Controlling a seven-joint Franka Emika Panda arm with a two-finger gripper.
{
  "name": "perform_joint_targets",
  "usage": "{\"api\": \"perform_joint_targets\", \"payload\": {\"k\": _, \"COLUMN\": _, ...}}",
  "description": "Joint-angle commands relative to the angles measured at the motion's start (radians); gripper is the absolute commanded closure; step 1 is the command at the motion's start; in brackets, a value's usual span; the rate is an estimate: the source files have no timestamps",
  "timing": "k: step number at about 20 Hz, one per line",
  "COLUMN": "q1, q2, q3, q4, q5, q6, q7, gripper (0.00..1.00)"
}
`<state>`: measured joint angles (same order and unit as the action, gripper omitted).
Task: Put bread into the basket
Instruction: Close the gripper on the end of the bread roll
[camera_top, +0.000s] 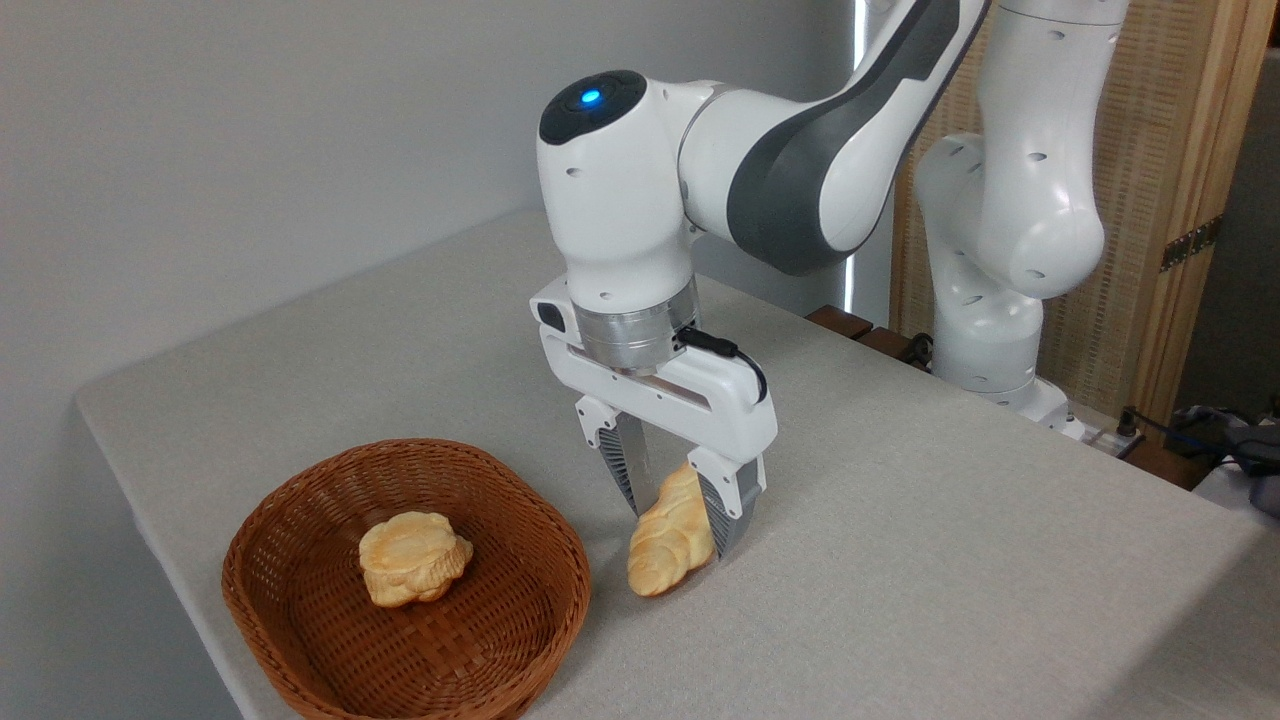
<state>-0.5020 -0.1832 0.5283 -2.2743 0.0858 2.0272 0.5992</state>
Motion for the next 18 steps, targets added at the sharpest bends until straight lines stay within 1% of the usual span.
{"api": "perform_joint_targets", "payload": {"k": 1, "q1": -0.024, "q2": 0.013, "q3": 0.002, "q4": -0.010, "q5": 0.019, "q6": 0.018, "q7": -0.015, "gripper": 0.00}}
{"api": "perform_joint_targets", "payload": {"k": 4, "q1": -0.027, "q2": 0.013, "q3": 0.002, "q4": -0.010, "q5": 0.019, "q6": 0.018, "q7": -0.013, "gripper": 0.00}}
{"api": "perform_joint_targets", "payload": {"k": 6, "q1": -0.029, "q2": 0.013, "q3": 0.002, "q4": -0.010, "q5": 0.019, "q6": 0.016, "q7": -0.012, "gripper": 0.05}}
{"api": "perform_joint_targets", "payload": {"k": 8, "q1": -0.029, "q2": 0.011, "q3": 0.002, "q4": -0.008, "q5": 0.019, "q6": 0.016, "q7": -0.013, "gripper": 0.15}}
{"api": "perform_joint_targets", "payload": {"k": 9, "q1": -0.029, "q2": 0.011, "q3": 0.001, "q4": -0.010, "q5": 0.019, "q6": 0.015, "q7": -0.013, "gripper": 0.23}}
{"api": "perform_joint_targets", "payload": {"k": 10, "q1": -0.029, "q2": 0.011, "q3": 0.001, "q4": -0.008, "q5": 0.019, "q6": 0.013, "q7": -0.012, "gripper": 0.36}}
{"api": "perform_joint_targets", "payload": {"k": 11, "q1": -0.029, "q2": 0.011, "q3": 0.001, "q4": -0.008, "q5": 0.019, "q6": 0.013, "q7": -0.010, "gripper": 0.45}}
{"api": "perform_joint_targets", "payload": {"k": 12, "q1": -0.029, "q2": 0.011, "q3": 0.001, "q4": -0.008, "q5": 0.019, "q6": 0.013, "q7": -0.009, "gripper": 0.52}}
{"api": "perform_joint_targets", "payload": {"k": 13, "q1": -0.029, "q2": 0.011, "q3": 0.001, "q4": -0.010, "q5": 0.019, "q6": 0.012, "q7": -0.007, "gripper": 0.54}}
{"api": "perform_joint_targets", "payload": {"k": 15, "q1": -0.029, "q2": 0.011, "q3": 0.001, "q4": -0.008, "q5": 0.019, "q6": 0.010, "q7": -0.007, "gripper": 0.54}}
{"api": "perform_joint_targets", "payload": {"k": 18, "q1": -0.029, "q2": 0.011, "q3": 0.001, "q4": -0.008, "q5": 0.019, "q6": 0.005, "q7": 0.005, "gripper": 0.58}}
